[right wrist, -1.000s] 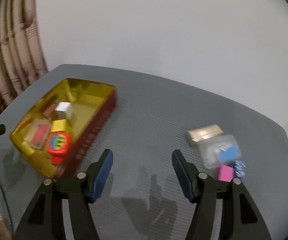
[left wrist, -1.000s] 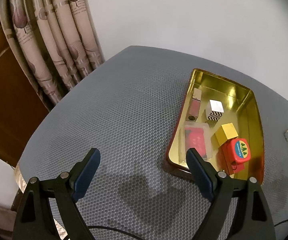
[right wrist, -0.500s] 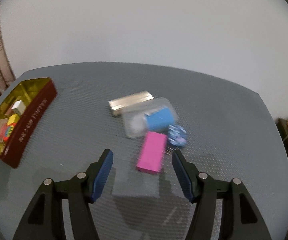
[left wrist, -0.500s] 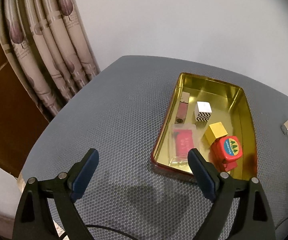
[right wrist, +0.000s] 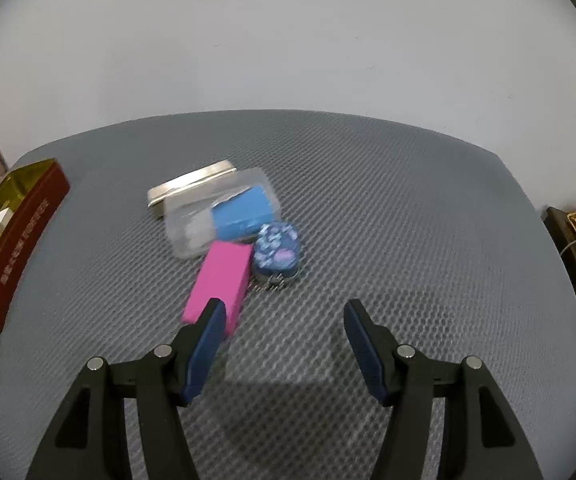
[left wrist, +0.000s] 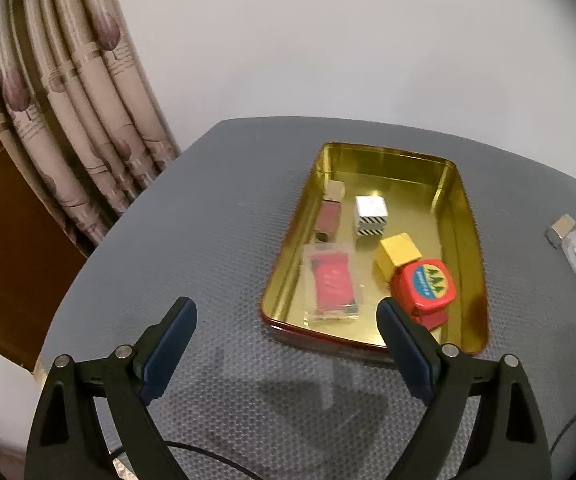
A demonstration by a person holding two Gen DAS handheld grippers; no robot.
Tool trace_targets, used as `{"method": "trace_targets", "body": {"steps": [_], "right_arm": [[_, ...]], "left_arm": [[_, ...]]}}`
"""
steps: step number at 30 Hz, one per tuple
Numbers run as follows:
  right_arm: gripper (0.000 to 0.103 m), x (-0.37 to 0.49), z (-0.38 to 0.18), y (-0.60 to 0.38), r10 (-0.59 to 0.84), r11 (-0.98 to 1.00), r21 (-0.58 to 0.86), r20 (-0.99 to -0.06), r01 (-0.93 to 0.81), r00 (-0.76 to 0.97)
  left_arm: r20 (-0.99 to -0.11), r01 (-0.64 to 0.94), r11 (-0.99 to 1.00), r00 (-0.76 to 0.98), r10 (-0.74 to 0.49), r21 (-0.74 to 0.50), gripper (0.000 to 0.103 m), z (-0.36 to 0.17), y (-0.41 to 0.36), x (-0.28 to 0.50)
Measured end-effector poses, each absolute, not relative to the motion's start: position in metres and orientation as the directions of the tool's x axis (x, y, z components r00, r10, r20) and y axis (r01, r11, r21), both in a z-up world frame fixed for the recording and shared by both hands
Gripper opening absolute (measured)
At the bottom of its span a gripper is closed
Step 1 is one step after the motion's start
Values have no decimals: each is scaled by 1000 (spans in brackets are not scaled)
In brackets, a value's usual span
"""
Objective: Organize rigid objects
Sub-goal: 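Move the right gripper to the blue patterned keychain tin and grasp it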
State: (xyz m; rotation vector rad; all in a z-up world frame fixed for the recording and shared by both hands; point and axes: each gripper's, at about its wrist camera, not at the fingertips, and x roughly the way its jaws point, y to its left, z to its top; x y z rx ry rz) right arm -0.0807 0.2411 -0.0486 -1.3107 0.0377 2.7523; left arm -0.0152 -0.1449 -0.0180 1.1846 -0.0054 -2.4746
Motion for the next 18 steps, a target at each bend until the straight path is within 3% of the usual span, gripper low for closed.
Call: {"method": "trace_targets", "body": {"steps": [7,18], "right_arm": [[63,-108,-56,255,42,-993,37,-785,-116,-618],[63,-130,-75,257,88,-993,-18,-781,-118,-619]], "left_arm": [[-729,296,-932,-588,-351,211,90,-11,-114,-18],[-721,183,-949,-617,-314,257,91,-6,-59,-38]]}}
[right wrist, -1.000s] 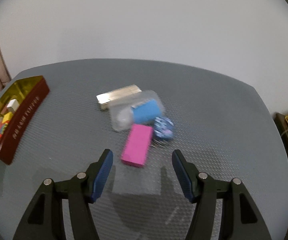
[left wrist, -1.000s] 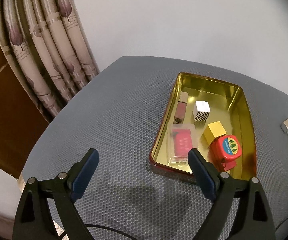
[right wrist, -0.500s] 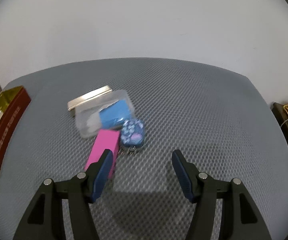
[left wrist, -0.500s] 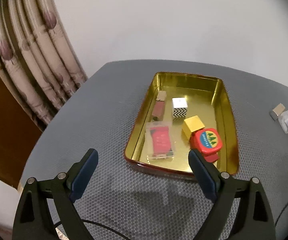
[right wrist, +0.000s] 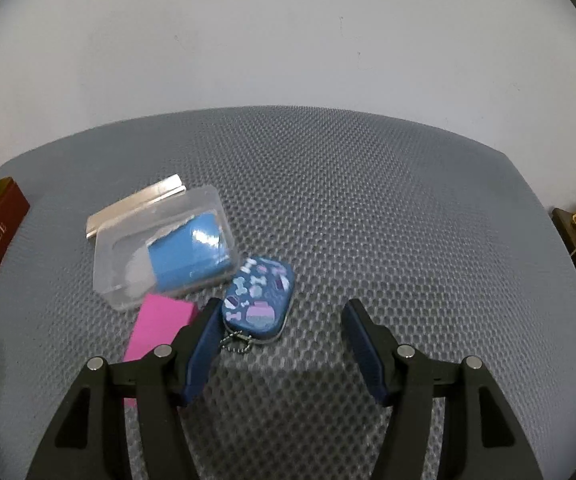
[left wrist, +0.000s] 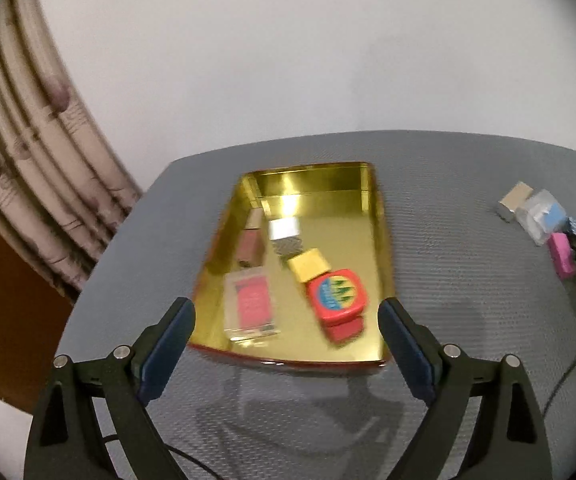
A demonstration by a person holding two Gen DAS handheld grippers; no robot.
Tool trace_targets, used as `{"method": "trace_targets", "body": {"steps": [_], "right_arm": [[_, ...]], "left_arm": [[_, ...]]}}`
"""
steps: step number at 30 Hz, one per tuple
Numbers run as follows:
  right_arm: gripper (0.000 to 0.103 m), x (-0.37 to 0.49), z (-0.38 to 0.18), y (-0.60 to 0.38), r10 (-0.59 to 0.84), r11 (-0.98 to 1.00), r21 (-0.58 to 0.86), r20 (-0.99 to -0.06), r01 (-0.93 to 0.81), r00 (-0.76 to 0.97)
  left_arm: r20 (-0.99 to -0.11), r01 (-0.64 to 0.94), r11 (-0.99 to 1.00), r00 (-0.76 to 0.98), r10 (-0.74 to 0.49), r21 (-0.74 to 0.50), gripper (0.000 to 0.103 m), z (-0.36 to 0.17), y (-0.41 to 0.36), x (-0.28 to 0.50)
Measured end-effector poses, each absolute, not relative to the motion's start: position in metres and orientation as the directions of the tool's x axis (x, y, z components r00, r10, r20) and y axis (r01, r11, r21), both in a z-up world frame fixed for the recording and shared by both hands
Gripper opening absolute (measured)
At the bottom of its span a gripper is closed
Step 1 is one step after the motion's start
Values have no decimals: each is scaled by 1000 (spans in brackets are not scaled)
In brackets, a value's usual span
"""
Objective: Organize rigid objects
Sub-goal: 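Move the right gripper to the blue patterned keychain tin and grasp it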
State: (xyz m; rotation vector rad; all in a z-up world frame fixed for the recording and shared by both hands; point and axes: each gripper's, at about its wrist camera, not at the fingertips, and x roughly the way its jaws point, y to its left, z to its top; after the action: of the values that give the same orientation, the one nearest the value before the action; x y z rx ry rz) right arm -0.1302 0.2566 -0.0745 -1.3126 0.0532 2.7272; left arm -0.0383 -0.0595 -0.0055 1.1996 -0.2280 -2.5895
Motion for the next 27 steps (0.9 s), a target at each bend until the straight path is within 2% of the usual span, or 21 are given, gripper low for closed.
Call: {"method": "trace_targets", "body": {"steps": [5,8,15,27], "right_arm": [[63,-136,-76,253,89,-993,-19,-779,-118,-621],[57,-136,-76,250,86,-993,-19,-778,-113,-623],[54,-118,-77,252,35,-998,7,-783,-66,-622],[56,-116,-78,250,31,-1000,-22,-785,-22,-619]], "left_arm": [[-729,123,-955,-622,-287,271,91,-8,-32,-50],[-751,75,-966,-615,-240,247,91,-13,-11,-58],[-786,-1,-973,-589,-187,232,91,-23,22,-67],[-824,-72,-980,-554,-114,184,91,-30,47,-73]]}}
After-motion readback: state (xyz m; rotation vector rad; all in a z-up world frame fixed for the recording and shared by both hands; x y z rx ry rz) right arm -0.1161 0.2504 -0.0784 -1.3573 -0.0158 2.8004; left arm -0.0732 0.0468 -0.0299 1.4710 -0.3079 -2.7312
